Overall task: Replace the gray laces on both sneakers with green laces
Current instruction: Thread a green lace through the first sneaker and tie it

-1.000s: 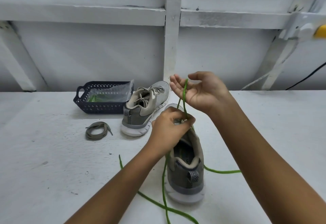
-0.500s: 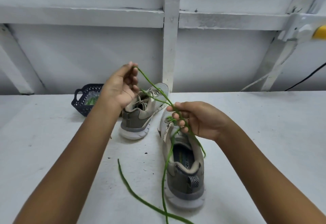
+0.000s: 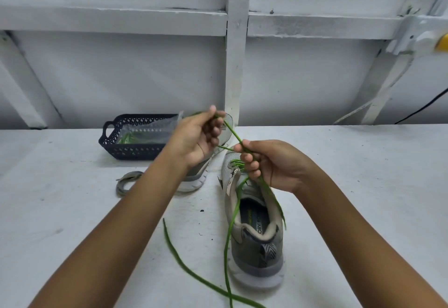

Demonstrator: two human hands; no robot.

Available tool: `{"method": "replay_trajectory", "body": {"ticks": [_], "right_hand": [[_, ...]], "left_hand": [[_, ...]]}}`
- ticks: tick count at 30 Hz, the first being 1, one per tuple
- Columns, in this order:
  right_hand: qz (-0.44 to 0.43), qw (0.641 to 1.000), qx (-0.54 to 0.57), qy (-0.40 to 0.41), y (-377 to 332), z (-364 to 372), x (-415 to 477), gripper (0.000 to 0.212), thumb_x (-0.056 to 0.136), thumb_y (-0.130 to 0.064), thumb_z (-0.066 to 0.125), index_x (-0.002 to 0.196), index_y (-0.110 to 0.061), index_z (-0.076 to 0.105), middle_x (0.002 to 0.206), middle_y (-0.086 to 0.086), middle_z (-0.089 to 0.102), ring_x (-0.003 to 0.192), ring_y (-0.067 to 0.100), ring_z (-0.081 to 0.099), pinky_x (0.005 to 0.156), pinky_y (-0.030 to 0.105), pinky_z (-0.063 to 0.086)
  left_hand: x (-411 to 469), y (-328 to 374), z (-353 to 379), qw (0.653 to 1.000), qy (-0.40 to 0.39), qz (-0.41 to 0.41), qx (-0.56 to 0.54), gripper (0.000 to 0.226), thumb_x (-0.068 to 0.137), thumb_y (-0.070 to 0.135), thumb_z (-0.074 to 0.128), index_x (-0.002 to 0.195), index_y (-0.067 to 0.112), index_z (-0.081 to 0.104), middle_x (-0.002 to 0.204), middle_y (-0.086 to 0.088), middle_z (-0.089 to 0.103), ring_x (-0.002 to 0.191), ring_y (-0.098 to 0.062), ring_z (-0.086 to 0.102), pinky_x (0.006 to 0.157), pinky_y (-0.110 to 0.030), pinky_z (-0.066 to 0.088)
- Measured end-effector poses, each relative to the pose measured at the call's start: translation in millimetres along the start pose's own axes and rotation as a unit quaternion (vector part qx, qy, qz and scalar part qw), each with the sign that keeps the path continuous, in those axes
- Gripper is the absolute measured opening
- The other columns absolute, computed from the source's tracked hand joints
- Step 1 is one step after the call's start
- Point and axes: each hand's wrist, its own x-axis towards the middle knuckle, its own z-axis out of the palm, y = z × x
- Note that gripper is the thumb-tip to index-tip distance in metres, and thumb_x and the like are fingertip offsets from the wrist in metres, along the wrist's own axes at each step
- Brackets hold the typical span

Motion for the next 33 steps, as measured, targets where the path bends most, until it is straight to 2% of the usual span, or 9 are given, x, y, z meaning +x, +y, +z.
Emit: {"method": "replay_trajectory", "body": {"ticks": [6, 14, 17, 20, 25, 28, 30, 31, 33], "right_hand": [[-0.016, 0.998, 0.058, -0.015, 2.5, -6.6, -4.3, 0.025, 0.098, -0.014, 0.039, 0.088, -0.006, 0.06, 0.055, -0.003, 0.043, 0.044, 0.005, 0.037, 0.041, 0.014, 0.033], [0.012, 0.996, 0.082, -0.026, 8.5, -13.4, -7.4, 0.024, 0.097, -0.013, 0.04, 0.09, -0.005, 0.061, 0.056, -0.003, 0.043, 0.044, 0.004, 0.038, 0.041, 0.013, 0.036], [0.002, 0.996, 0.09, -0.023, 6.3, -20.1, -9.4, 0.026, 0.096, -0.003, 0.035, 0.101, 0.0, 0.061, 0.06, 0.0, 0.047, 0.047, 0.005, 0.044, 0.045, 0.015, 0.043], [-0.033, 0.997, 0.074, 0.002, 3.1, -28.9, -14.7, 0.03, 0.094, 0.007, 0.032, 0.103, 0.003, 0.06, 0.064, 0.003, 0.054, 0.051, 0.007, 0.052, 0.05, 0.018, 0.051], [-0.109, 0.991, -0.032, 0.069, 6.9, -38.4, -17.2, 0.019, 0.093, 0.007, 0.044, 0.095, 0.001, 0.062, 0.068, 0.005, 0.068, 0.06, 0.011, 0.066, 0.06, 0.021, 0.057], [-0.133, 0.976, -0.098, 0.14, 14.4, -42.1, -12.5, 0.018, 0.094, 0.004, 0.047, 0.09, -0.004, 0.063, 0.076, 0.008, 0.07, 0.065, 0.013, 0.069, 0.065, 0.022, 0.058], [-0.138, 0.964, -0.141, 0.181, 21.8, -44.9, -7.8, 0.017, 0.094, 0.0, 0.05, 0.09, -0.007, 0.065, 0.08, 0.006, 0.069, 0.07, 0.012, 0.067, 0.066, 0.022, 0.057], [-0.139, 0.955, -0.167, 0.201, 25.9, -45.8, -5.1, 0.016, 0.093, -0.002, 0.053, 0.091, -0.009, 0.066, 0.079, 0.004, 0.067, 0.071, 0.01, 0.064, 0.064, 0.02, 0.055], [-0.149, 0.933, -0.22, 0.243, 34.1, -47.6, -0.1, 0.014, 0.092, -0.005, 0.056, 0.093, -0.013, 0.068, 0.075, -0.002, 0.063, 0.067, 0.003, 0.057, 0.056, 0.013, 0.051]], "left_hand": [[32.5, 33.8, -7.1, 0.994, 0.039, 0.035, -0.093, 0.027, 0.099, 0.018, 0.04, 0.081, 0.012, 0.059, 0.059, 0.006, 0.069, 0.053, -0.001, 0.063, 0.047, -0.011, 0.044], [61.3, 38.7, -16.6, 0.992, 0.084, 0.041, -0.089, 0.027, 0.099, 0.015, 0.039, 0.078, 0.008, 0.056, 0.054, 0.004, 0.067, 0.05, -0.004, 0.064, 0.046, -0.013, 0.046], [55.7, 28.8, -14.7, 0.995, 0.066, -0.038, 0.065, 0.03, 0.097, 0.024, 0.046, 0.072, 0.008, 0.052, 0.048, 0.004, 0.059, 0.038, -0.002, 0.053, 0.038, -0.012, 0.039], [38.0, 10.6, -5.2, 0.963, 0.033, -0.094, 0.249, 0.026, 0.095, 0.028, 0.05, 0.077, 0.01, 0.057, 0.058, 0.002, 0.052, 0.034, -0.003, 0.043, 0.036, -0.01, 0.03], [9.0, -33.6, 13.9, 0.858, -0.046, -0.016, 0.512, 0.027, 0.094, 0.028, 0.05, 0.078, 0.015, 0.067, 0.065, 0.002, 0.048, 0.06, -0.013, 0.042, 0.053, -0.023, 0.032], [0.9, -60.2, 17.2, 0.801, -0.07, 0.014, 0.595, 0.043, 0.09, 0.039, 0.053, 0.053, 0.018, 0.048, 0.059, -0.006, 0.041, 0.061, -0.028, 0.037, 0.055, -0.03, 0.03], [1.8, -74.0, 17.1, 0.776, -0.057, 0.005, 0.629, 0.05, 0.088, 0.049, 0.053, 0.049, 0.018, 0.048, 0.087, -0.021, 0.054, 0.089, -0.036, 0.05, 0.076, -0.035, 0.044], [2.9, -78.1, 17.1, 0.771, -0.048, -0.002, 0.635, 0.045, 0.087, 0.053, 0.052, 0.059, 0.017, 0.059, 0.11, -0.021, 0.051, 0.108, -0.034, 0.047, 0.094, -0.038, 0.041], [5.0, -82.2, 17.3, 0.783, -0.037, -0.017, 0.62, 0.042, 0.086, 0.054, 0.053, 0.089, 0.015, 0.07, 0.132, -0.009, 0.039, 0.128, -0.026, 0.032, 0.108, -0.037, 0.029]]}}
